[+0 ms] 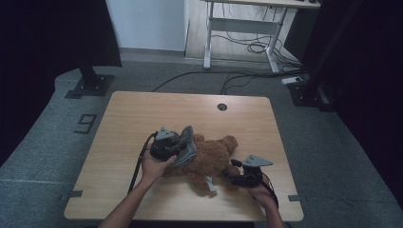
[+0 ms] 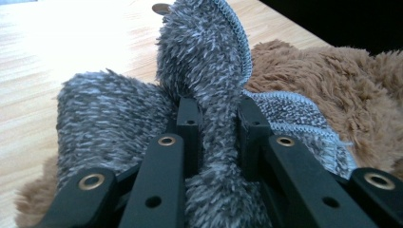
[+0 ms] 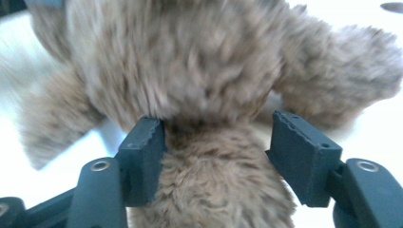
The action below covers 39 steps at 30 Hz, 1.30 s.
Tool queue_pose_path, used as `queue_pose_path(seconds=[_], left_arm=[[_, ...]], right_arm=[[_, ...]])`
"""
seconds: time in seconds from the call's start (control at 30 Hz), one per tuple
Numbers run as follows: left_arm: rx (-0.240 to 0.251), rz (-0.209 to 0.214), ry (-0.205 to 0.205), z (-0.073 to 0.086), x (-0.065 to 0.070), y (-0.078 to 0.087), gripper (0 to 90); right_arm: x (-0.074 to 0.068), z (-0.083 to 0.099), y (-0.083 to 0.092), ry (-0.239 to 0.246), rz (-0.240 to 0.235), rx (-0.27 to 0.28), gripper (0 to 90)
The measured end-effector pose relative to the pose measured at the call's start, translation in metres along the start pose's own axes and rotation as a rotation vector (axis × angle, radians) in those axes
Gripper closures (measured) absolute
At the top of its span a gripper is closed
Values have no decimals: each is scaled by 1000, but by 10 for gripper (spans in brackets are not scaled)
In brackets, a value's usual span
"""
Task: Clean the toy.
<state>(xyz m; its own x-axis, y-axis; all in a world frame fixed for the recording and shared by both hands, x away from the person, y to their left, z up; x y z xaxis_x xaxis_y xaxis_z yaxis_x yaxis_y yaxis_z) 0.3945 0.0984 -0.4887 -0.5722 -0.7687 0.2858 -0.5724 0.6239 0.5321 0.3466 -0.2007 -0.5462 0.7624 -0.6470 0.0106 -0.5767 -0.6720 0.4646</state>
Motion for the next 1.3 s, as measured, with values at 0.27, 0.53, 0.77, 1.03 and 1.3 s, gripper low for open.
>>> queue_pose_path(seconds=[0.27,0.53,0.77,1.03,1.3], left_arm=[[43,20,0,14,3,7,759],[65,30,-1,22,6,12,759],[74,38,-3,25,7,14,759],[81,42,-17,30,14,17,759],[52,89,-2,7,29,19,755]], right_arm=[[0,-37,18,-41,-23,108,238],[17,-78,-6,-86,-37,77,183],[14,-76,-21,-118,-78,-5,177],[-12,-33,-34,-112,-142,-120,128],[-21,-28,-29,-23,-91,-36,407]])
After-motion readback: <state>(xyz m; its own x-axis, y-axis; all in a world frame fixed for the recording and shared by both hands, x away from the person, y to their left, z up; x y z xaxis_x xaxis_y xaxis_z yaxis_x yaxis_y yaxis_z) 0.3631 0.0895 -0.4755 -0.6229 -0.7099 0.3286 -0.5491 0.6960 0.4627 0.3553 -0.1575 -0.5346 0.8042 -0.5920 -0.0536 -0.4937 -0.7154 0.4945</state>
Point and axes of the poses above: each handheld gripper's, and its own axes: y roughly backward along the jaws, z roughly out of its underside, x roughly to its right, the point moved 3 cm from there along -y, roughly forward along the jaws, and after that the axes turned 8 degrees about y, right-handed, at the moved point
